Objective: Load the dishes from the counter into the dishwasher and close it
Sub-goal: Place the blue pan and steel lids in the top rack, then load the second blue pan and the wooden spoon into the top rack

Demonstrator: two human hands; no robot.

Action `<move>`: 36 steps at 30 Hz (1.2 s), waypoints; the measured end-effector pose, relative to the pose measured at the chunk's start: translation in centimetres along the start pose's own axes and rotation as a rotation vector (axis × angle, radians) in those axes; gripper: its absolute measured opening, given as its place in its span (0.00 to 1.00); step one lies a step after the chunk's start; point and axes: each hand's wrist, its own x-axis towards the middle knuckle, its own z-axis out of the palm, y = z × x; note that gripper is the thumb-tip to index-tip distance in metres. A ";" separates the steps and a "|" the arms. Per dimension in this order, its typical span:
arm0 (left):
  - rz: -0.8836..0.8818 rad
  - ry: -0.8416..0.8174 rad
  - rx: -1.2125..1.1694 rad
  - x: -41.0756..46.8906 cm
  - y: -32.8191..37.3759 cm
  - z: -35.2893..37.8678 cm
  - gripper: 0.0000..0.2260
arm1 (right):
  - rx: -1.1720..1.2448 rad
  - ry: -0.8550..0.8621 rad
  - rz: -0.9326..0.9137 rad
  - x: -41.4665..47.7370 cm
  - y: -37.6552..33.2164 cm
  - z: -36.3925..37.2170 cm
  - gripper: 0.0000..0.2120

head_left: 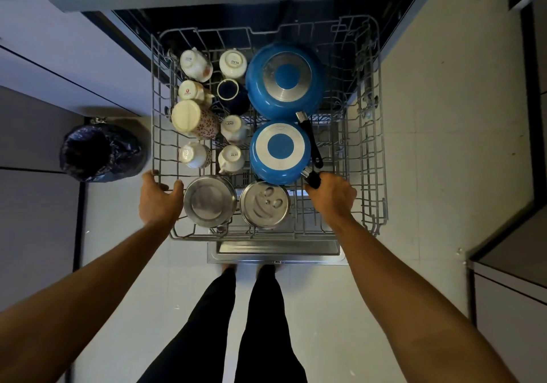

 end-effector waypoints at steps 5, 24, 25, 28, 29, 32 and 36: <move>-0.005 -0.020 -0.012 0.4 -0.5 0.1 0.24 | -0.019 -0.028 0.088 0.2 -0.4 0.9 0.16; -0.045 -0.252 -0.199 0.1 -1.3 -3.4 0.25 | 0.415 -0.035 0.141 -7.5 -5.2 -4.3 0.05; -0.041 -0.267 -0.212 -0.1 -1.6 -4.0 0.24 | 0.413 -0.040 0.129 -8.2 -6.2 -4.3 0.06; -0.011 -0.304 -0.262 -0.4 -3.1 -6.6 0.17 | 0.437 -0.025 0.044 -10.6 -10.2 -4.3 0.05; 0.008 -0.311 -0.275 -0.5 -3.9 -7.8 0.14 | 0.441 -0.034 0.011 -11.6 -12.0 -4.1 0.04; 0.059 -0.319 -0.306 0.2 -6.4 -11.0 0.07 | 0.445 -0.062 -0.061 -14.0 -17.5 -3.4 0.05; 0.108 -0.264 -0.365 2.7 -11.0 -16.3 0.07 | 0.432 -0.084 -0.147 -17.1 -26.3 -1.6 0.07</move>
